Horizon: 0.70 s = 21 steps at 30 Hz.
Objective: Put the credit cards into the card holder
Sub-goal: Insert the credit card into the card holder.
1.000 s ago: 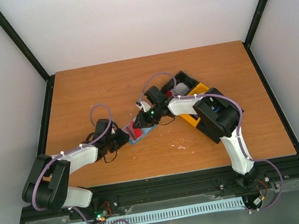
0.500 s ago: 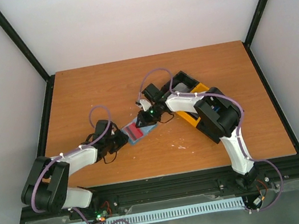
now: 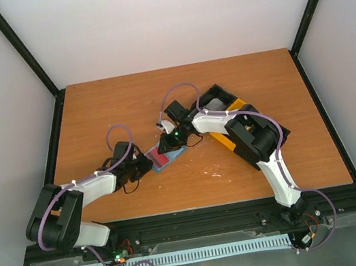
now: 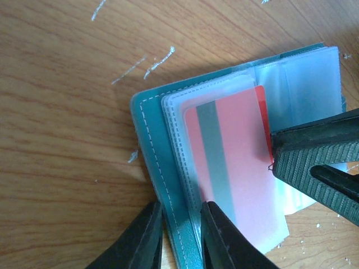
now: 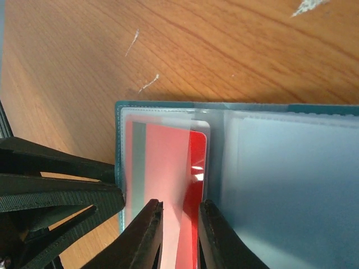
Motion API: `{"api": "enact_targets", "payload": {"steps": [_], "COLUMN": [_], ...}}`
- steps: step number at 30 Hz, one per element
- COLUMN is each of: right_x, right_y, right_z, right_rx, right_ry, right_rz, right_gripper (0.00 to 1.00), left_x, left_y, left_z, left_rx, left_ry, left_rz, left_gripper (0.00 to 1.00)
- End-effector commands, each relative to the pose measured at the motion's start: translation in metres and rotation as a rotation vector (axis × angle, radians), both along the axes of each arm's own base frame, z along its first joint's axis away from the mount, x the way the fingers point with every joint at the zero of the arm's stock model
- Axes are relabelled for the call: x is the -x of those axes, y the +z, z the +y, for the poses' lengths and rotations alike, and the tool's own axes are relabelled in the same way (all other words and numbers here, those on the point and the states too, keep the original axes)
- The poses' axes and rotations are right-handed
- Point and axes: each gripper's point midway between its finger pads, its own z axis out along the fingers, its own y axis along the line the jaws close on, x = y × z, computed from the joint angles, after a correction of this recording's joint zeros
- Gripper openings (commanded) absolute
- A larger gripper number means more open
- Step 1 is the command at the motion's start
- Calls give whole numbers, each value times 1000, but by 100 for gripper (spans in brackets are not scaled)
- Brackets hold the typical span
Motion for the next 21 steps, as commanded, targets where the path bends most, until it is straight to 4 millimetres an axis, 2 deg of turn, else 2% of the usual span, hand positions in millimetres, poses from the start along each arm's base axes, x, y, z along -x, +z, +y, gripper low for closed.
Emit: {"api": "enact_targets", "payload": {"steps": [1,5,9,13,15,18,21], "right_x": [9,12,11,-1,-6,-15,-25], "right_y": [7,15,13,16,26,47,54], "right_z": [12,20,21,16,13,4,-14], "right_rx": [-44,-105,-101,-52,-39,-13,58], "right_ry": [58,88,94,57,40,2,-61], "right_rz": [9,23,25,-37,-82,-171,-258], "right_gripper": [19,20,22,22,23,26,32], "left_x": [3,3,2,2,2,2,4], "left_y": [-6,-7,-6,-3,0,7,10], "left_z": [2,1,1,3,5,12,16], "left_rx": [-30,-30,-30,-28,-32,-36,-33], "left_ry": [-13,-18,-20,-6,11,51,82], "left_rz": [31,32,29,21,13,-3,-7], "left_gripper": [22,22,22,23,26,38,59]}}
